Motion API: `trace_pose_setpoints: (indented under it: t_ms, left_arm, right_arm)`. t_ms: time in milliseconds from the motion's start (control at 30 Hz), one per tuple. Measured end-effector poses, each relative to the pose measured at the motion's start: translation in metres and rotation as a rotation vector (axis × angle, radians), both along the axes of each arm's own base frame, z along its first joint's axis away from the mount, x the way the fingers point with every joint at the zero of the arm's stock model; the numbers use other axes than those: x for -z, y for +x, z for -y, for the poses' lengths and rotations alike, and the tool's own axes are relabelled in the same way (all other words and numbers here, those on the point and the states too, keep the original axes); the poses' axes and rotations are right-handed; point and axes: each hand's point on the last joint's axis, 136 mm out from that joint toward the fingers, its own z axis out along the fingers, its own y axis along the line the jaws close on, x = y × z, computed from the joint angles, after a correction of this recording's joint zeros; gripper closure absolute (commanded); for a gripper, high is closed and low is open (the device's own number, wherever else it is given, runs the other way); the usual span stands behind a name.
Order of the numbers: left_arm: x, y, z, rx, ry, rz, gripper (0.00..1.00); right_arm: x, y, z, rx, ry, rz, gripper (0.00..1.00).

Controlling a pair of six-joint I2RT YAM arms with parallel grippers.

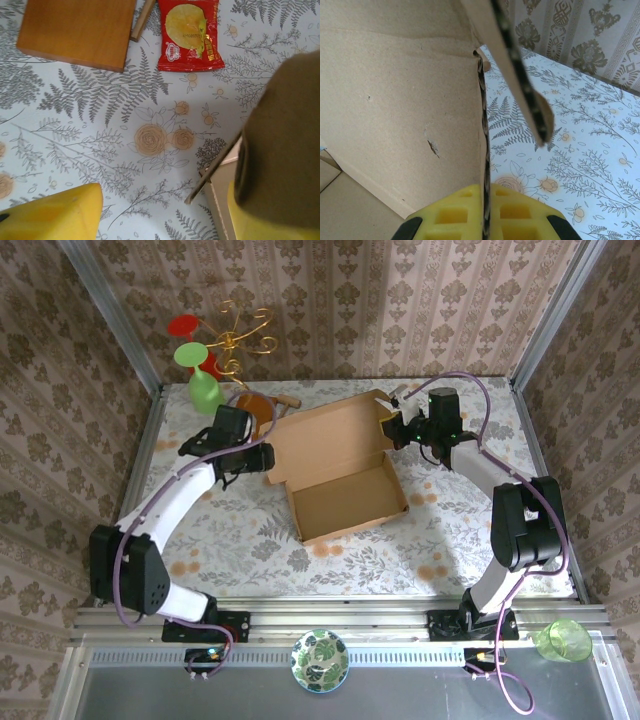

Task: Fold the paper box

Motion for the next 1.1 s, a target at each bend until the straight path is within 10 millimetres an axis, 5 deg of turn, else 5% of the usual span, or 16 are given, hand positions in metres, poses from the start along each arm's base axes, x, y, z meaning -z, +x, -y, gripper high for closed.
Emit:
trace_pose_setpoints:
  t_ms: [200, 567, 867, 1100]
  left_arm:
    - [0.008, 0.011, 0.009, 0.01, -0.025, -0.004, 0.53]
    - [-0.005, 0.022, 0.028, -0.02, -0.058, 0.078, 0.99]
    - [-0.011, 0.024, 0.035, -0.115, -0.032, 0.139, 1.0]
    - [-0.018, 0.03, 0.051, -0.153, -0.079, 0.216, 1.0]
  right_arm:
    - [0.0, 0.001, 0.001, 0.015, 0.006, -0.009, 1.0]
    - [0.004, 0.001, -0.002, 0.048, 0.046, -0.031, 1.0]
    - [0.023, -0.007, -0.01, 0.243, 0.064, -0.039, 1.0]
    - [0.018, 0.002, 0.008, 0.448, 0.154, -0.008, 0.99]
